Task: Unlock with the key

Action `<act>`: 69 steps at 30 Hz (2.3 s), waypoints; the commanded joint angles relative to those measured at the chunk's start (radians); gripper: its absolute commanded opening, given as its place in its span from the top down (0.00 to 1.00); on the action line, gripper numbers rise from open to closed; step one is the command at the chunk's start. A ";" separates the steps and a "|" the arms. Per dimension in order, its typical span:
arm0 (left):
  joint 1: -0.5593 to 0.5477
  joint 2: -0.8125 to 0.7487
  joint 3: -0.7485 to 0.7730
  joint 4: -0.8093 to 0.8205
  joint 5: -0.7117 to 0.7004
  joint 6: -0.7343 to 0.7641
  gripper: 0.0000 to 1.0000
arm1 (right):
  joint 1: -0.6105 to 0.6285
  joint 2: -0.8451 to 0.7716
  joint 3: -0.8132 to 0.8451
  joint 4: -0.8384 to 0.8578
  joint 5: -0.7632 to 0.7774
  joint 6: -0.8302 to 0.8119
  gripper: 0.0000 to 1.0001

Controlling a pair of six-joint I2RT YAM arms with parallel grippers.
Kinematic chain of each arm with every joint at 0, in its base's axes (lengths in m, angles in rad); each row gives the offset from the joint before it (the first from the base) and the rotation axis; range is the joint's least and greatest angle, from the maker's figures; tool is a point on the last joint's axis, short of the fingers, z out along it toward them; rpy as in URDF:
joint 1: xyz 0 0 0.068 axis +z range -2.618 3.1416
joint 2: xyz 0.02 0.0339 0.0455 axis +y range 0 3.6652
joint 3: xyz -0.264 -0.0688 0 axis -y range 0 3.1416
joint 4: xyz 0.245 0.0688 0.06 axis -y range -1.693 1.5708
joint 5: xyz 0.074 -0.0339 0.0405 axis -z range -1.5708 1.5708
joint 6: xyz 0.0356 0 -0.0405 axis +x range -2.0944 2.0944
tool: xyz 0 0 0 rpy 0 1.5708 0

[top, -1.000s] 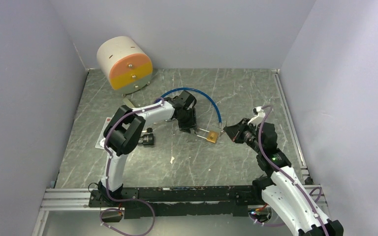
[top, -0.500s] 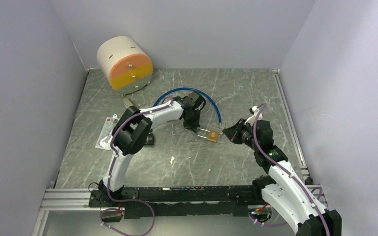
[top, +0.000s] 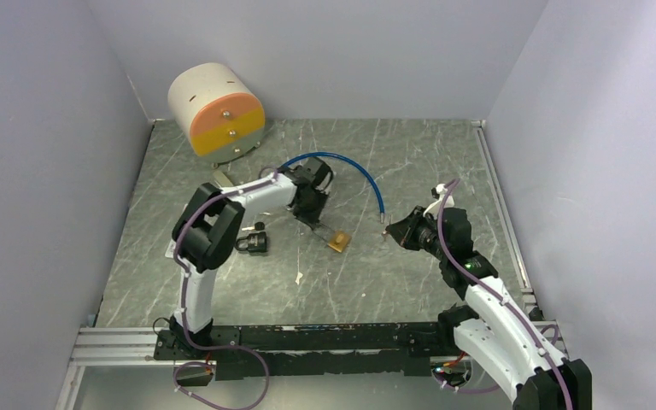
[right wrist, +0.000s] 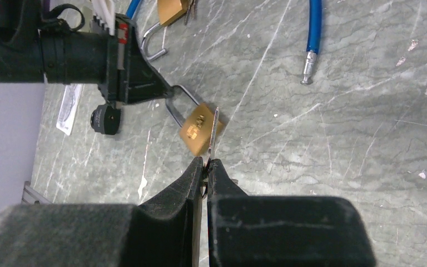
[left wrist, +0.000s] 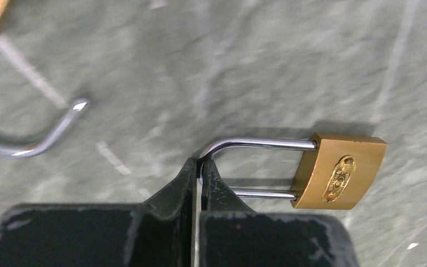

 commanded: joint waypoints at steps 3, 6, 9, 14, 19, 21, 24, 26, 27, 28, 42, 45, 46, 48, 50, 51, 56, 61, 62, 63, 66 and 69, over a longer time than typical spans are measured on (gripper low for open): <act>0.135 -0.051 -0.027 -0.001 0.066 0.134 0.96 | -0.006 0.012 0.010 0.068 -0.008 0.028 1.00; 0.136 0.000 0.043 -0.021 0.053 0.129 0.84 | -0.006 0.026 0.012 0.077 -0.012 0.037 1.00; 0.135 0.032 0.105 -0.057 0.019 0.091 0.68 | -0.006 0.043 0.024 0.075 -0.008 0.042 1.00; 0.135 0.015 0.183 -0.170 -0.082 -0.087 0.42 | -0.006 0.112 0.071 0.035 0.002 0.043 1.00; 0.135 -0.039 0.180 -0.264 -0.073 -0.378 0.32 | -0.006 0.252 0.158 -0.032 -0.051 0.017 1.00; 0.130 -0.056 0.158 -0.267 -0.048 -0.494 0.29 | -0.006 0.284 0.171 -0.032 -0.077 0.013 1.00; 0.112 -0.075 0.122 -0.261 -0.050 -0.644 0.21 | -0.006 0.297 0.161 -0.019 -0.086 0.026 1.00; 0.093 -0.080 0.104 -0.254 -0.063 -0.720 0.13 | -0.006 0.292 0.145 -0.010 -0.085 0.027 1.00; 0.086 -0.074 0.103 -0.248 -0.067 -0.745 0.09 | -0.006 0.288 0.139 -0.008 -0.085 0.028 1.00; 0.077 -0.064 0.109 -0.253 -0.073 -0.770 0.07 | -0.006 0.286 0.134 -0.006 -0.087 0.025 1.00; -0.024 0.147 0.306 -0.485 -0.246 -1.031 0.06 | -0.006 0.287 0.131 -0.039 -0.085 -0.043 1.00; -0.030 0.179 0.318 -0.471 -0.249 -1.054 0.06 | -0.006 0.284 0.130 -0.052 -0.095 -0.045 1.00; -0.034 0.191 0.327 -0.477 -0.259 -1.062 0.06 | -0.006 0.283 0.130 -0.057 -0.101 -0.045 1.00; -0.045 0.209 0.340 -0.486 -0.275 -1.067 0.12 | -0.006 0.284 0.135 -0.066 -0.115 -0.045 1.00; -0.057 0.216 0.340 -0.491 -0.287 -1.063 0.19 | -0.005 0.287 0.139 -0.071 -0.125 -0.044 1.00; -0.063 0.217 0.336 -0.492 -0.290 -1.058 0.23 | -0.006 0.291 0.141 -0.075 -0.130 -0.043 1.00; -0.069 0.196 0.294 -0.436 -0.277 -0.978 0.41 | -0.006 0.329 0.157 -0.070 -0.165 -0.034 1.00; -0.071 0.172 0.257 -0.372 -0.214 -0.864 0.37 | -0.005 0.394 0.172 -0.068 -0.240 0.005 1.00; -0.072 0.168 0.249 -0.363 -0.207 -0.843 0.30 | -0.005 0.405 0.167 -0.053 -0.267 0.019 1.00; -0.072 0.165 0.243 -0.357 -0.202 -0.825 0.26 | -0.003 0.411 0.156 -0.032 -0.289 0.036 1.00; -0.073 0.158 0.213 -0.329 -0.192 -0.782 0.28 | -0.002 0.422 0.133 0.028 -0.336 0.083 1.00; -0.073 0.155 0.196 -0.306 -0.185 -0.751 0.41 | 0.000 0.416 0.127 0.043 -0.357 0.106 1.00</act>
